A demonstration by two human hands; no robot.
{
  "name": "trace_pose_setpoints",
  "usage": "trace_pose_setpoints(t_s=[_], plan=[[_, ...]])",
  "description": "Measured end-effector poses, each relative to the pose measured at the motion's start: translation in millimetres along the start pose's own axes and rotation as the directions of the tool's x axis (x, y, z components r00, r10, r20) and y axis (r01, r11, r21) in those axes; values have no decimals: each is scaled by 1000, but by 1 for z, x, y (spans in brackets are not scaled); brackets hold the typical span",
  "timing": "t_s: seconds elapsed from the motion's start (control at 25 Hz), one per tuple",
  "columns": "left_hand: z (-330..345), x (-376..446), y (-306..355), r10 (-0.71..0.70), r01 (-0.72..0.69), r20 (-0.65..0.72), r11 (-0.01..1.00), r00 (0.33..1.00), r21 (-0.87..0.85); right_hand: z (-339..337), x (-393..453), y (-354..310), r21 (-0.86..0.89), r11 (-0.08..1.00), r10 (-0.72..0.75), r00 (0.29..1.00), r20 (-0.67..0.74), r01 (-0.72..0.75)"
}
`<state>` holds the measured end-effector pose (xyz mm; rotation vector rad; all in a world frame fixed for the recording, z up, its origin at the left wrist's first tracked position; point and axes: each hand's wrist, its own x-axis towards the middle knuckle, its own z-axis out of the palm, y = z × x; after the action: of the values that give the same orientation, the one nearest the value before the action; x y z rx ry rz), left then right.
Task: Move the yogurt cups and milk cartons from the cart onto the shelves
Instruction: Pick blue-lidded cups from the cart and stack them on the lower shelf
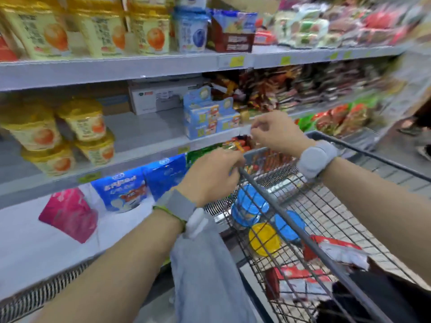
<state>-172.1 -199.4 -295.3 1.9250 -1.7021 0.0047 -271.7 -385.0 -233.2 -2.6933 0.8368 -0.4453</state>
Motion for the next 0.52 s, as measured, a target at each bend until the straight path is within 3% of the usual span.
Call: trace_pose_setpoints(t_s=[0.08, 0.16, 0.28, 0.4, 0.52], plan=[[21, 18, 30, 37, -31, 102, 998, 994, -62, -1, -24, 46, -83, 989, 131, 977, 168, -119], [38, 32, 55, 18, 7, 275, 996, 961, -90, 11, -48, 89, -232, 959, 236, 905, 354, -160], [60, 58, 71, -104, 74, 445, 994, 890, 83, 47, -79, 140, -377, 904, 381, 786, 488, -204], [78, 72, 74, -203, 62, 472, 953, 858, 298, 87, -105, 171, -477, 859, 460, 691, 558, -187], [80, 75, 73, -228, 31, 469, 920, 853, 391, 105, -104, 174, -516, 852, 428, 687, 587, -90]])
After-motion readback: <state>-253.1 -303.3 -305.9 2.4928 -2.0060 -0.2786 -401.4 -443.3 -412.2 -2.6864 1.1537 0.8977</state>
